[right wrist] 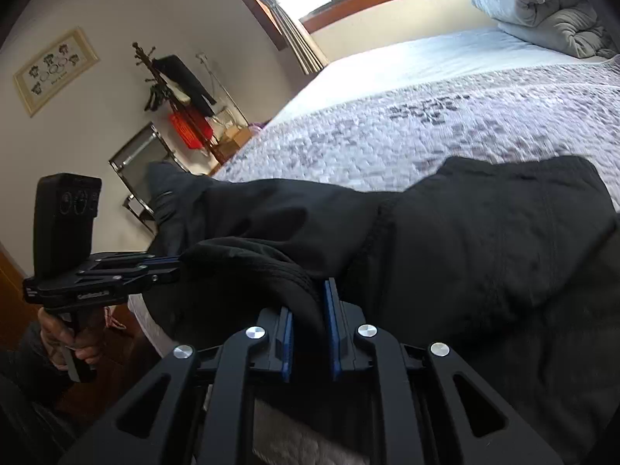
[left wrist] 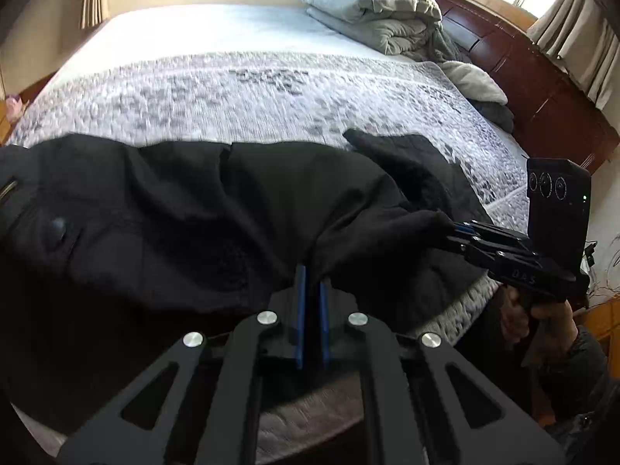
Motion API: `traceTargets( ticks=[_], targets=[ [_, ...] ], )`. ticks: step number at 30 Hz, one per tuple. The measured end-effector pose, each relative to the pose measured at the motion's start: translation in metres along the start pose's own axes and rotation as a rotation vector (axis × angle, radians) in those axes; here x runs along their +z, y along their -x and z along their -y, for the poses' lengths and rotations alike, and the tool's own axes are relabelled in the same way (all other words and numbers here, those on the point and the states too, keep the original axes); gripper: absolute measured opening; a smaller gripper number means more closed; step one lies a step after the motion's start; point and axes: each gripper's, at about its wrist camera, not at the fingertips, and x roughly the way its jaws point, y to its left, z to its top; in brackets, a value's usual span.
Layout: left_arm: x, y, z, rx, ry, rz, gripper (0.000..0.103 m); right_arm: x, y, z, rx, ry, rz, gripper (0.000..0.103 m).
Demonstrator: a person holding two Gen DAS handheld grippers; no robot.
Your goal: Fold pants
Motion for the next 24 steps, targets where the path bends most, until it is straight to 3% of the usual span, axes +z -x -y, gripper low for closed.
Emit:
traceTargets(
  ticks=[6,10,14,19,21,22,23,24],
  targets=[
    [-0.031,-0.016,0.011,-0.056,0.03,-0.072,0.005,-0.019,0.001,0.011,-0.029,-0.037,-0.036,0.015],
    [-0.047,-0.037,0.012,-0.035,0.04,-0.123,0.005,-0.034,-0.007,0.016,-0.065,-0.049,-0.097,0.016],
    [-0.053,-0.049,-0.002,-0.057,0.084,-0.152,0.007,-0.045,-0.015,0.016,-0.096,-0.047,-0.142,0.02],
    [-0.047,-0.042,0.002,-0.061,0.054,-0.16,0.011,-0.04,-0.009,0.011,-0.107,-0.052,-0.175,0.025],
    [-0.043,-0.035,0.004,-0.069,0.047,-0.162,0.018,-0.036,-0.001,0.008,-0.096,-0.066,-0.177,0.027],
    [-0.043,-0.03,0.004,-0.082,0.052,-0.16,0.037,-0.035,0.005,0.005,-0.09,-0.071,-0.176,0.029],
    [-0.042,-0.027,0.004,-0.089,0.062,-0.151,0.064,-0.034,0.009,0.004,-0.088,-0.07,-0.176,0.039],
    [-0.042,-0.022,0.004,-0.094,0.071,-0.139,0.069,-0.033,0.014,0.001,-0.087,-0.071,-0.176,0.046]
  ],
)
